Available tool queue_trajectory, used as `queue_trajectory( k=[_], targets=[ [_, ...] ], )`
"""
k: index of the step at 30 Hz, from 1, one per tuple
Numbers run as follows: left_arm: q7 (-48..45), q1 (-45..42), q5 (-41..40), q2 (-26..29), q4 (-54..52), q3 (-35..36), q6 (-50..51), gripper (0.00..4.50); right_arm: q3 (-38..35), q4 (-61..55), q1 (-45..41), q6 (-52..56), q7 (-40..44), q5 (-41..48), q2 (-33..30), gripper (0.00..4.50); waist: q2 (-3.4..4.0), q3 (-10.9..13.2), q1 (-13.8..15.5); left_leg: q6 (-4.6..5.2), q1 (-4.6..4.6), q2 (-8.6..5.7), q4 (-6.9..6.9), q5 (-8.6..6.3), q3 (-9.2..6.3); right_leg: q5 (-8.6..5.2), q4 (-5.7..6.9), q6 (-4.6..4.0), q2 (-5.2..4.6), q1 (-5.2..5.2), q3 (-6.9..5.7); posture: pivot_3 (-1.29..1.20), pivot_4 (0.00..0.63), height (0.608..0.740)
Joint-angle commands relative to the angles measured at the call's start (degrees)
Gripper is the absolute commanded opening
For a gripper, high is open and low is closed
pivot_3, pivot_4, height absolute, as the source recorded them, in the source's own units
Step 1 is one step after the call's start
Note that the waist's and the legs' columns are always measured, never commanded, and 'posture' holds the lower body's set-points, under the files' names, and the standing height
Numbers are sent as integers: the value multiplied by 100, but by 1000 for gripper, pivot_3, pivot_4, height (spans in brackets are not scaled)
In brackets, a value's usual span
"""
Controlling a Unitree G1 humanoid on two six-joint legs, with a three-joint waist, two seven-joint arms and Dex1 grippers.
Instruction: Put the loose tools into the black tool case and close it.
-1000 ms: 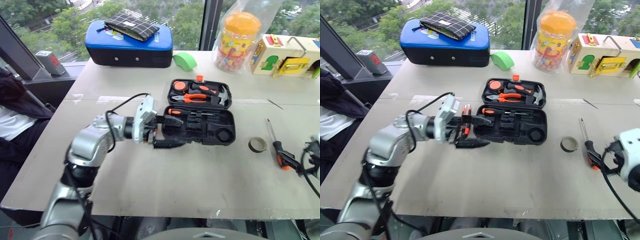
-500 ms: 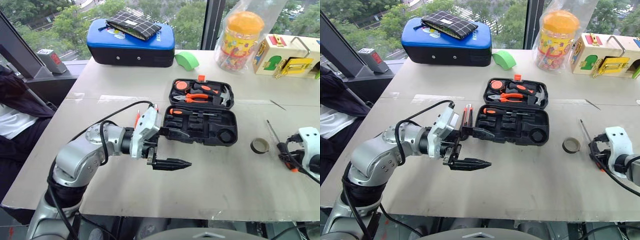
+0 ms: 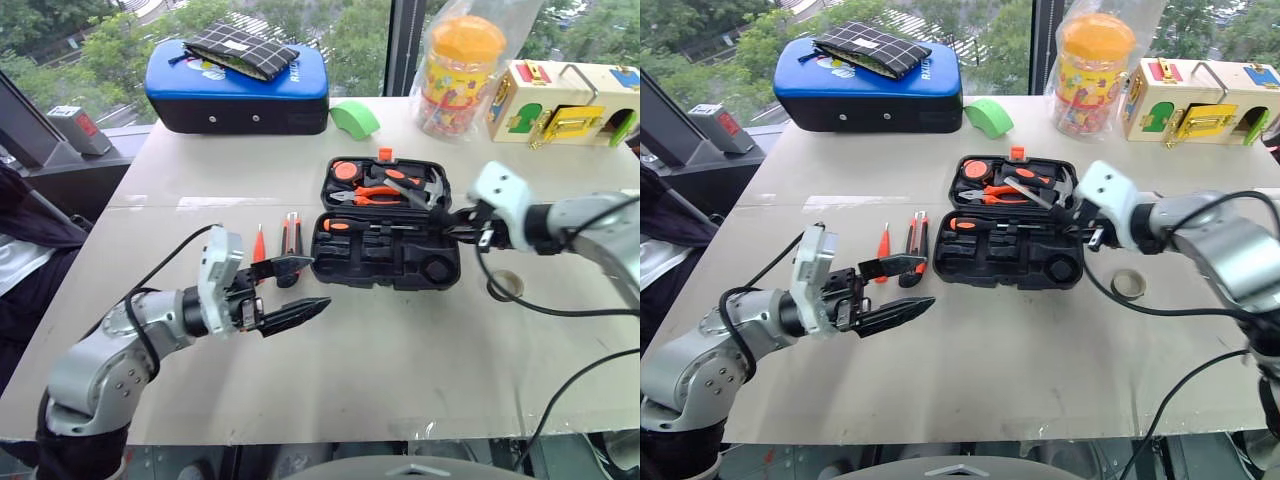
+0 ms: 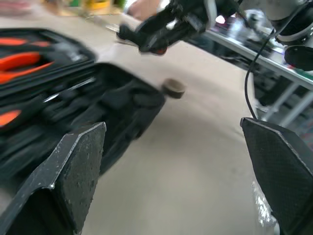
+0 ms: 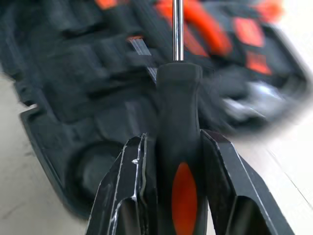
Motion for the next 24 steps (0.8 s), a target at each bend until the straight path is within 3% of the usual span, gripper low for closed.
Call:
queue_trajectory(
  k=[1,9,16,17,20,21,22,24],
  targets=[
    [15,264,-28,112,-335,276,-264,4500,777,1085,-596,-1339,760,-1144,257,682,1,1,35,-2,-2,-6,0,1,1,0,-3,0,-13,0,0,0,150,740],
    [285,654,-81,124,-663,431,-412,4500,1130,2696,-1065,-2570,1764,-2052,760,682,-5,-4,36,-6,-12,-26,4,2,-9,3,-14,-1,-63,-2,-16,0,150,740],
    [354,727,-19,161,-681,369,-545,4500,1036,3391,-1133,-2840,2278,-2367,1043,682,-3,-6,68,-7,-11,-26,-1,2,-19,3,-14,-2,-64,-1,-18,0,150,740],
    [359,714,-17,169,-658,361,-559,4500,996,3421,-1131,-2833,2377,-2346,1071,1748,-3,-7,75,-7,-12,-27,-2,1,-19,3,-16,-2,-65,-1,-19,0,150,740],
    [330,714,12,191,-588,350,-617,4500,816,3422,-1121,-2947,2495,-2353,1111,2657,-3,-7,100,-7,-13,-29,-10,1,-21,3,-25,-2,-66,-1,-25,0,150,740],
    [303,728,32,202,-560,354,-641,4500,658,3348,-1112,-2988,2481,-2285,1107,3257,-2,-8,96,-7,-12,-28,-15,1,-22,3,-28,-2,-66,-1,-28,0,150,740],
    [287,732,43,210,-529,359,-661,4500,459,3216,-1115,-2907,2583,-2121,1089,3487,-2,-8,89,-7,-11,-27,-23,2,-22,3,-35,-2,-65,-1,-31,0,150,740],
    [263,728,68,223,-465,351,-699,4500,107,2848,-1076,-2664,2948,-1725,965,3487,-1,-7,81,-8,-12,-26,-30,2,-22,3,-39,-2,-65,-1,-32,0,150,740]
  ],
)
